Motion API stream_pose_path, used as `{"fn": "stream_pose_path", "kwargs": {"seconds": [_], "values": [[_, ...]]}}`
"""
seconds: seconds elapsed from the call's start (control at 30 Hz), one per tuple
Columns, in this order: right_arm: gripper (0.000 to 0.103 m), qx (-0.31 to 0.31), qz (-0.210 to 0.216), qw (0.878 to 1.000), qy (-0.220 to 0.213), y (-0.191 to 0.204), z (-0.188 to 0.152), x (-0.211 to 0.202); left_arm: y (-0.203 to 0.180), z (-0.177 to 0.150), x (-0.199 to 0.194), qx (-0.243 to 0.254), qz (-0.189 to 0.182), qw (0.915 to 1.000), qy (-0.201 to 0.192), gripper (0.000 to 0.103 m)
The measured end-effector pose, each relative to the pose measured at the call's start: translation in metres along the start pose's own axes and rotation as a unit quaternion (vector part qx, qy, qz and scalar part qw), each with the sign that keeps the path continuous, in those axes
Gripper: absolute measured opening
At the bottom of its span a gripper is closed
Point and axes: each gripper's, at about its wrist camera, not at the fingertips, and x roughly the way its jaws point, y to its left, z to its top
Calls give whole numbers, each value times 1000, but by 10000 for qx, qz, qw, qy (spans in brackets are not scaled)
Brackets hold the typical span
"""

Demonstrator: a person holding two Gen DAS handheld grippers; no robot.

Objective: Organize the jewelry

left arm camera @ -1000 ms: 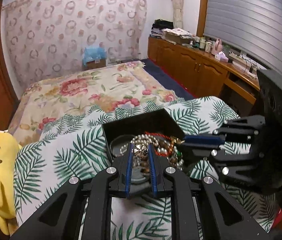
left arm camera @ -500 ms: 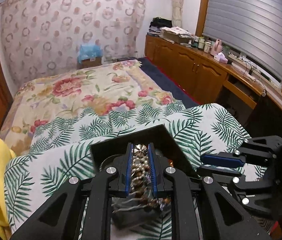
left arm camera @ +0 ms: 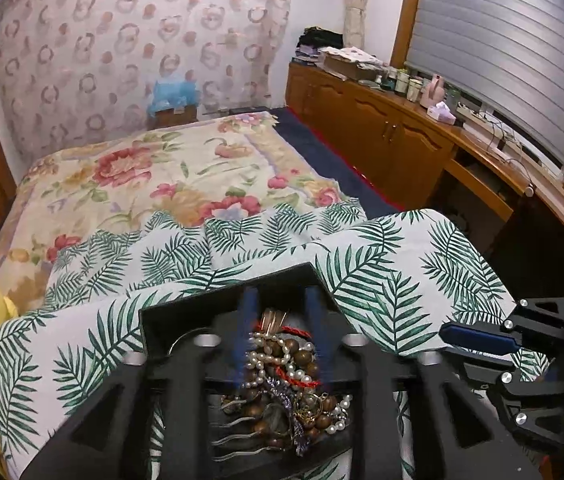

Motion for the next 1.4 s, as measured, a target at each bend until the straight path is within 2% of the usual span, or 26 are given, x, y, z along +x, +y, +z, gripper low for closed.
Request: {"fn": "stream_pose_path", "kwargs": {"seconds": [0.07,0.1,0.17,0.2,0.23,0.27,0.33,0.4,0.5,0.57,0.67,0.83,1.07,1.4], "values": [[16,26,-14,10000,-13,0,0,-1,0,-2,-4,5,38,10000,-23,36],[16,51,-23,10000,-21,0,-1,-2,1,-4,-6,-12,74,10000,-24,42],[16,99,-45,9999,-39,0,-1,-4,1,-6,-10,-28,160,9999,-46,56],[16,117,-60,9999,-45,0,-1,-4,1,-7,-13,-33,215,9997,-72,67],[19,135,-83,9999,-56,0,-1,-5,2,-8,-18,-52,290,9995,-121,72],[28,159,-110,9998,-73,0,-2,-6,3,-9,-20,-66,314,9994,-146,73],[43,239,-158,9995,-124,0,-2,-9,4,-13,-28,-109,401,9989,-213,85],[48,381,-204,9989,-178,-2,-3,-13,4,-16,-35,-118,500,9982,-294,90],[66,579,-302,9975,-277,-5,-3,-18,4,-22,-50,-137,693,9965,-442,95],[80,672,-339,9966,-347,-7,-4,-23,4,-29,-64,-182,899,9941,-573,95],[92,739,-441,9954,-429,-5,-5,-29,6,-39,-78,-260,1091,9915,-657,95],[100,721,-499,9948,-523,7,-8,-41,9,-61,-101,-395,1240,9888,-736,95],[100,740,-718,9919,-743,28,-16,-67,1,-94,-135,-440,1345,9859,-894,95],[100,615,-932,9852,-1298,59,-24,-127,-14,-113,-191,-457,1458,9798,-1287,95]]}}
